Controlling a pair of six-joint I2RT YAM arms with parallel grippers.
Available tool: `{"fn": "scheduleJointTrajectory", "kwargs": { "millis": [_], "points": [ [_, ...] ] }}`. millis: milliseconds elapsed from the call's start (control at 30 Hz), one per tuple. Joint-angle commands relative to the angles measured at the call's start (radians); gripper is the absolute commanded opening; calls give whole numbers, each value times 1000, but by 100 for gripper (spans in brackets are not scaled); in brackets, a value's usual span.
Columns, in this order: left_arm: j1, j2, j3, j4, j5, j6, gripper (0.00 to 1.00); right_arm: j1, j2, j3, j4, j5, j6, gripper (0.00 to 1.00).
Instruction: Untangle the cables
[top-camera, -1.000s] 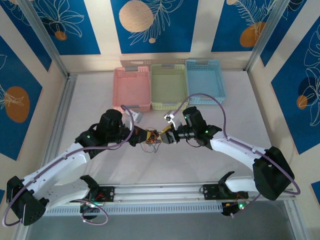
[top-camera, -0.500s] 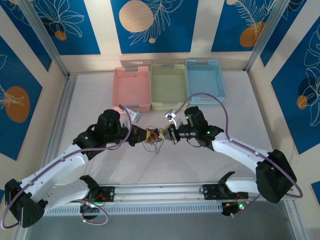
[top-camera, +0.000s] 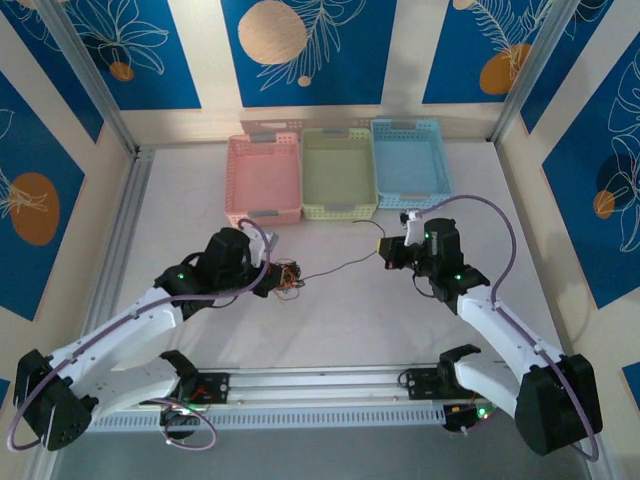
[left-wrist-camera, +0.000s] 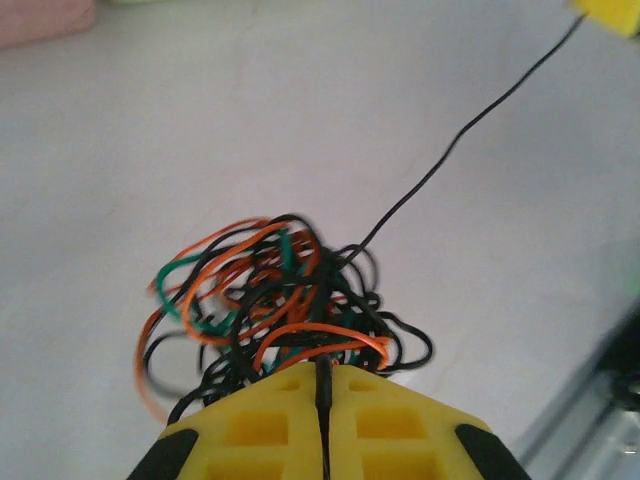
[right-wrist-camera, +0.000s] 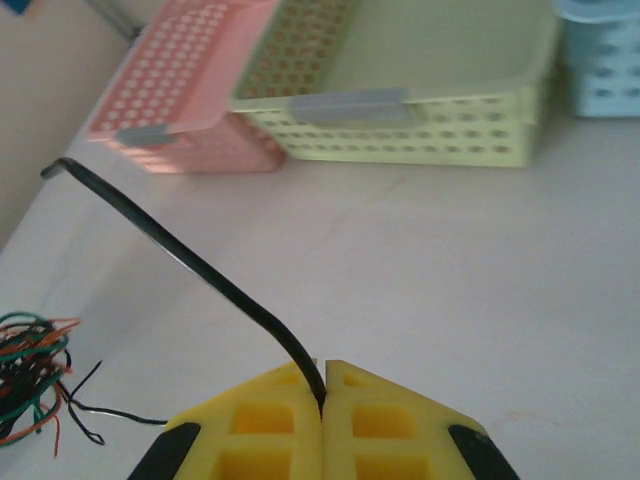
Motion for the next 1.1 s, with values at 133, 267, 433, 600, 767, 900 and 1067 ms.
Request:
{"fn": "scheduleJointTrajectory", "kwargs": {
  "millis": [133,267,433,600,767,900,1067],
  "points": [
    [10,-20,-15,-99,-258,39,9,-161,-105,-65,-70,157,130,0],
    [22,-66,-17,-133,-358,18,10,-241,-137,-82,-118,210,169,0],
    [48,-154,-38,-163,-456,-17,10,-306,-136,-95,-170,269,211,0],
    [76,-242,-52,-183,-503,-49,12,-364,-132,-97,-200,281,240,0],
    [116,-279,-67,-163,-453,-62,16,-375,-136,-102,-194,274,236,0],
    [140,-231,-85,-93,-288,-55,15,-375,-146,-115,-169,241,232,0],
    [141,-162,-99,-46,-206,-68,16,-379,-143,-126,-144,203,235,0]
  ]
}}
